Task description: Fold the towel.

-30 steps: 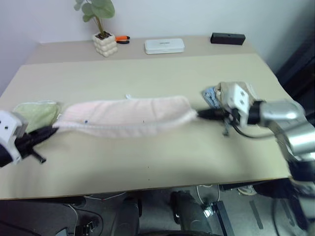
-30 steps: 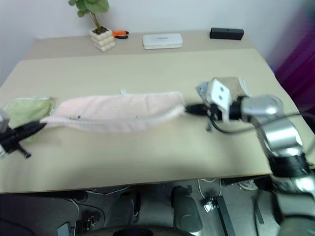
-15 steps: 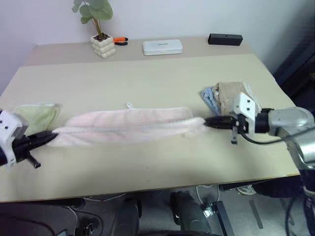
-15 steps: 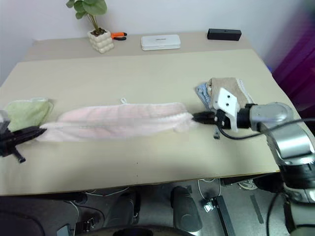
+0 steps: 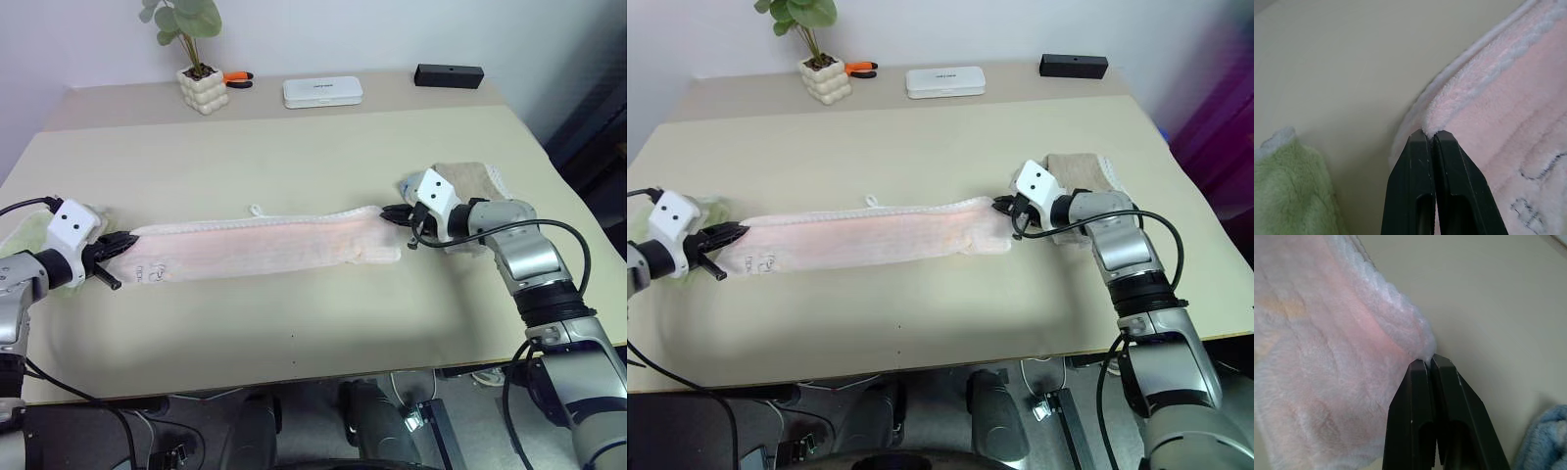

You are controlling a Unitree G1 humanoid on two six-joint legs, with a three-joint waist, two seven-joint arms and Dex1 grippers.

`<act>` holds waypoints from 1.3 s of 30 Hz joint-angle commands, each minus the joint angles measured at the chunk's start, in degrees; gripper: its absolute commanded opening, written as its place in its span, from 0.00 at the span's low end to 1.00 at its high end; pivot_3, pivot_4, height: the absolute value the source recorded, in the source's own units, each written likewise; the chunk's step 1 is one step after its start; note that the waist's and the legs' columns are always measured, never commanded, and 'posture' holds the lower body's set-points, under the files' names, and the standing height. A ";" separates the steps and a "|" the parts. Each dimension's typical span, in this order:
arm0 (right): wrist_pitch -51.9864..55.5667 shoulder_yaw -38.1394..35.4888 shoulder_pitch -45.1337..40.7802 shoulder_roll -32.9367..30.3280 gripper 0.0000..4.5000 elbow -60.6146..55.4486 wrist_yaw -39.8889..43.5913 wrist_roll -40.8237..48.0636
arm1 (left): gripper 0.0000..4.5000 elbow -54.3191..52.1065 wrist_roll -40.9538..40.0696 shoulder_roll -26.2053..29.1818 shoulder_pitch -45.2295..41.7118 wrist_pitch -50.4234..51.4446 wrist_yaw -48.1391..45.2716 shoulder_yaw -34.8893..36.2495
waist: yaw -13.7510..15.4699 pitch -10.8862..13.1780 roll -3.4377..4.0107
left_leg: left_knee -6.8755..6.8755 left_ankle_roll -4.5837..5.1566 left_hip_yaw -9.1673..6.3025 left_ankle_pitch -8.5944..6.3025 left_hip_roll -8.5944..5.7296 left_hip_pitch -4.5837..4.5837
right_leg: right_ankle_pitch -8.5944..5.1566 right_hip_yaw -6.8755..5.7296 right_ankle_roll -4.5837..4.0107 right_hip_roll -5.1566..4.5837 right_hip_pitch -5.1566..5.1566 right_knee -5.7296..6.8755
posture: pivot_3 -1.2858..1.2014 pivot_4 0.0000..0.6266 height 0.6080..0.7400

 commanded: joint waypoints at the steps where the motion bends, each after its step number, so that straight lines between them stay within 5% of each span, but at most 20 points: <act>1: -1.69 -1.08 -1.81 0.41 0.00 1.05 -0.66 -0.86 | 0.00 2.30 0.54 -0.06 -1.65 -1.59 -0.11 -0.12 | 0.00 0.00 0.00 | 0.01 0.00 0.00 0.00 0.00 0.00 | 0.00 0.00 0.00 0.00 0.00 0.01 | 0.52 0.24 0.98; 4: -1.04 -1.62 -2.13 0.81 0.00 1.56 -0.82 -0.83 | 0.13 3.56 -0.11 -0.30 -2.38 -0.24 -0.50 0.08 | -0.01 0.00 0.00 | 0.01 0.00 -0.01 0.00 0.00 0.01 | 0.01 0.00 0.01 0.00 0.00 0.03 | 0.52 0.24 0.98; 12: -0.39 -4.42 -1.46 -0.54 0.79 -0.82 -4.23 -1.48 | 0.91 5.32 -0.52 -1.79 -4.39 -1.84 6.62 2.91 | 0.01 0.00 0.00 | 0.03 0.00 -0.04 0.00 0.00 0.01 | 0.01 -0.01 0.01 0.00 0.00 0.06 | 0.52 0.24 0.98; 18: 3.28 -8.60 2.29 -2.87 0.79 -9.69 -6.01 0.85 | 0.91 -0.08 -5.16 -4.46 -4.27 1.42 10.62 7.66 | 0.18 0.00 0.00 | 0.05 0.00 -0.05 0.00 -0.01 -0.01 | 0.02 -0.02 0.04 -0.02 0.01 0.05 | 0.52 0.24 0.98; 22: 17.81 -14.26 11.70 -5.55 0.98 -27.97 -3.46 10.60 | 0.91 -6.94 -8.74 -6.14 -0.75 4.24 12.70 12.01 | 0.22 -0.01 -0.01 | 0.03 0.00 -0.11 0.00 -0.01 -0.01 | 0.02 -0.03 0.04 -0.02 0.03 0.06 | 0.52 0.24 0.98; 29: 35.10 -20.24 21.12 -4.15 0.99 -44.35 -9.13 21.67 | 0.91 -15.48 -8.74 -5.74 5.75 5.72 13.13 12.73 | 0.07 -0.01 -0.01 | 0.05 0.00 -0.13 0.00 0.02 0.11 | 0.01 -0.03 0.02 0.03 0.13 0.07 | 0.52 0.24 0.98; 33: 51.48 -25.27 33.82 2.48 0.99 -57.11 -16.58 35.12 | 0.91 -20.69 -7.22 -6.32 11.68 6.61 13.54 11.70 | 0.61 -0.34 -0.30 | -0.03 0.07 -0.26 -0.04 0.04 0.13 | -0.05 -0.12 0.02 0.04 0.23 0.03 | 0.52 0.24 0.98; 35: 53.63 -26.11 34.24 2.95 0.99 -58.49 -18.45 37.03 | 0.91 -21.24 -7.43 -6.35 12.09 6.80 13.76 11.81 | 0.64 -0.26 -0.23 | 0.00 0.11 -0.27 -0.06 0.03 0.02 | -0.09 -0.15 0.02 0.01 0.16 0.01 | 0.52 0.24 0.98; 39: 65.89 -30.36 35.65 13.88 0.99 -58.55 -30.92 44.93 | 0.91 -25.85 -7.10 -7.86 12.02 3.54 12.83 9.35 | 0.71 -0.44 -0.49 | 0.10 0.09 -0.25 -0.05 0.03 0.13 | -0.16 -0.11 -0.17 0.05 0.29 -0.03 | 0.52 0.24 0.98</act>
